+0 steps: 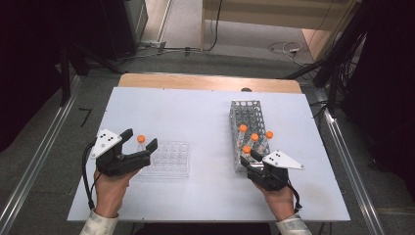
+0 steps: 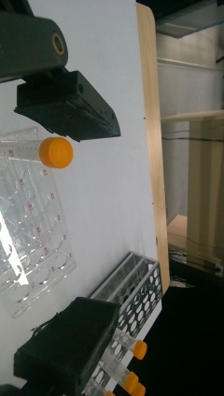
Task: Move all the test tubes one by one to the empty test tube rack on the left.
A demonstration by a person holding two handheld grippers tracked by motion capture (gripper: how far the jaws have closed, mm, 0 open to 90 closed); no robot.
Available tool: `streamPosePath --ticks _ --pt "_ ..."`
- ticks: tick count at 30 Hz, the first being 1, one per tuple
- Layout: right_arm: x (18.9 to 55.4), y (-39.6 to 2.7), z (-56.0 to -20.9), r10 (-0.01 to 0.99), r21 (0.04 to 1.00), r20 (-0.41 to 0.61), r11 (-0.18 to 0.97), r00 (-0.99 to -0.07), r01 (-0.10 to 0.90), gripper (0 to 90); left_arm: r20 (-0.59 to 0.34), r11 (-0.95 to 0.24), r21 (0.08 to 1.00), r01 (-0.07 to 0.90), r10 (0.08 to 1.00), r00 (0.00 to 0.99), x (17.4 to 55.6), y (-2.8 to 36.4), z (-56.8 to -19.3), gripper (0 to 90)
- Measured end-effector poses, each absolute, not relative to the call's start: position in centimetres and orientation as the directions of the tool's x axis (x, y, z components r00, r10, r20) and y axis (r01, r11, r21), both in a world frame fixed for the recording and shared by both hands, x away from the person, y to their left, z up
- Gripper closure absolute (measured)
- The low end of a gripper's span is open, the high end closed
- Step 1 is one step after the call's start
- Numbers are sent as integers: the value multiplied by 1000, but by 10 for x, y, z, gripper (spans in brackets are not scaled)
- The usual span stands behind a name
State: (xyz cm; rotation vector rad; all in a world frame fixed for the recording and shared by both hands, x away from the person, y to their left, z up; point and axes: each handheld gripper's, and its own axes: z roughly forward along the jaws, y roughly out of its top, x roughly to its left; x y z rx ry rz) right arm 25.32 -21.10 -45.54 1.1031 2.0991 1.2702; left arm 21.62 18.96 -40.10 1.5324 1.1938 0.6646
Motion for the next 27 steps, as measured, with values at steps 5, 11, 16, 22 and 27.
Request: streamPosePath --ticks 5,11,16,22,27 --pt "258 -210 -459 820 873 37 251 -571 417 569 -160 27 938 345 917 366 214 185 -399 135" --pt "260 -207 -462 819 871 30 260 -574 417 630 -156 13 937 350 911 381 214 179 -400 138" --pt "261 -206 -463 816 875 19 266 -578 405 709 -149 0 934 357 909 390 214 176 -401 141" --pt "259 -208 -455 817 887 22 250 -576 388 712 -150 -5 932 364 906 397 215 174 -403 143" --pt "252 -212 -433 816 911 29 216 -577 351 713 -146 -15 929 371 903 404 215 172 -404 143"
